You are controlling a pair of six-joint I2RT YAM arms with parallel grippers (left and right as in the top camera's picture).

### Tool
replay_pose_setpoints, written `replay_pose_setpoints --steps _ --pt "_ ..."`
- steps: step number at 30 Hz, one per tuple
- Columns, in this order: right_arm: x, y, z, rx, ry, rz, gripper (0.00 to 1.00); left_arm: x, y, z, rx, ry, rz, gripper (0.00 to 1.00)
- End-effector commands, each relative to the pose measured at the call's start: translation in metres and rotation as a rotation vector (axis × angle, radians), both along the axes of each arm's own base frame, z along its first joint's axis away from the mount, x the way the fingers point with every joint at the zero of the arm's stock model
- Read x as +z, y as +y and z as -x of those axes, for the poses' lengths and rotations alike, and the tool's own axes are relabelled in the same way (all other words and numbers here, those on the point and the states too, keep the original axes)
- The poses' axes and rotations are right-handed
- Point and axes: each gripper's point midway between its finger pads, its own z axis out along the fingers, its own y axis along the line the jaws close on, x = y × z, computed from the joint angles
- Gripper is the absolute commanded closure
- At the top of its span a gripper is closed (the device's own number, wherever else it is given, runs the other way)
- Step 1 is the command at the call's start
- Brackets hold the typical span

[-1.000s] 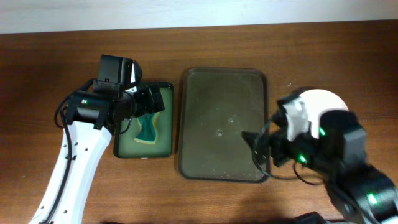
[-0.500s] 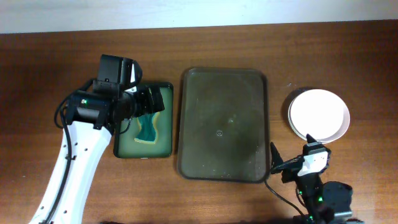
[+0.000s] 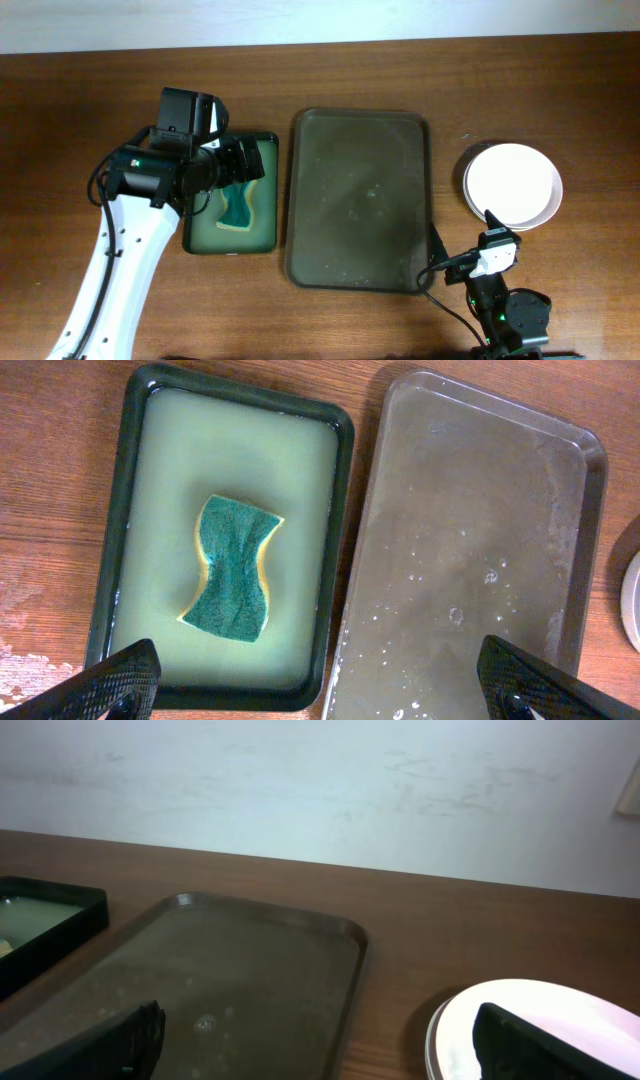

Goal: Clean dirty plates on tray and stack at the side

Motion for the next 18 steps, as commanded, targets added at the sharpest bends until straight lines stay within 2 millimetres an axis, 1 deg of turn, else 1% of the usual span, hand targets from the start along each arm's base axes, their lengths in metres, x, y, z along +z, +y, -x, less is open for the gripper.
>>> replay_pose_setpoints --steps 1,6,7,8,9,10,12,13,15,16,18 --pt "-0.002 -0.001 0.000 -0.002 -0.003 0.006 0.02 0.007 0.000 -0.003 0.003 -0.017 0.011 0.01" --pt "-0.002 -0.001 0.000 -0.002 -0.003 0.006 0.02 0.006 0.001 -0.001 -0.007 -0.012 0.002 0.01" --pt "-0.002 -0.001 0.000 -0.002 -0.003 0.006 0.02 0.007 0.008 0.001 -0.016 -0.019 -0.046 0.01" --pt "-0.002 -0.001 0.000 -0.002 -0.003 0.006 0.02 0.012 0.015 0.006 0.002 -0.038 -0.076 0.01" --pt "-0.002 -0.001 0.000 -0.002 -0.003 0.006 0.02 0.017 0.021 0.013 0.018 -0.065 -0.102 0.01" --pt "-0.002 -0.001 0.000 -0.002 -0.003 0.006 0.02 0.025 0.032 0.025 0.046 -0.133 -0.138 0.01" --pt "-0.002 -0.001 0.000 -0.002 -0.003 0.006 0.02 0.034 0.042 0.043 0.077 -0.241 -0.145 0.01" --pt "-0.002 -0.001 0.000 -0.002 -0.003 0.006 0.02 0.036 0.048 0.058 0.095 -0.330 -0.133 0.01" --pt "-0.002 -0.001 0.000 -0.002 -0.003 0.006 0.02 0.033 0.056 0.075 0.121 -0.431 -0.120 0.01" --pt "-0.002 -0.001 0.000 -0.002 -0.003 0.006 0.02 0.029 0.065 0.085 0.153 -0.498 -0.106 0.01" --pt "-0.002 -0.001 0.000 -0.002 -0.003 0.006 0.02 0.022 0.078 0.096 0.206 -0.585 -0.096 0.01"
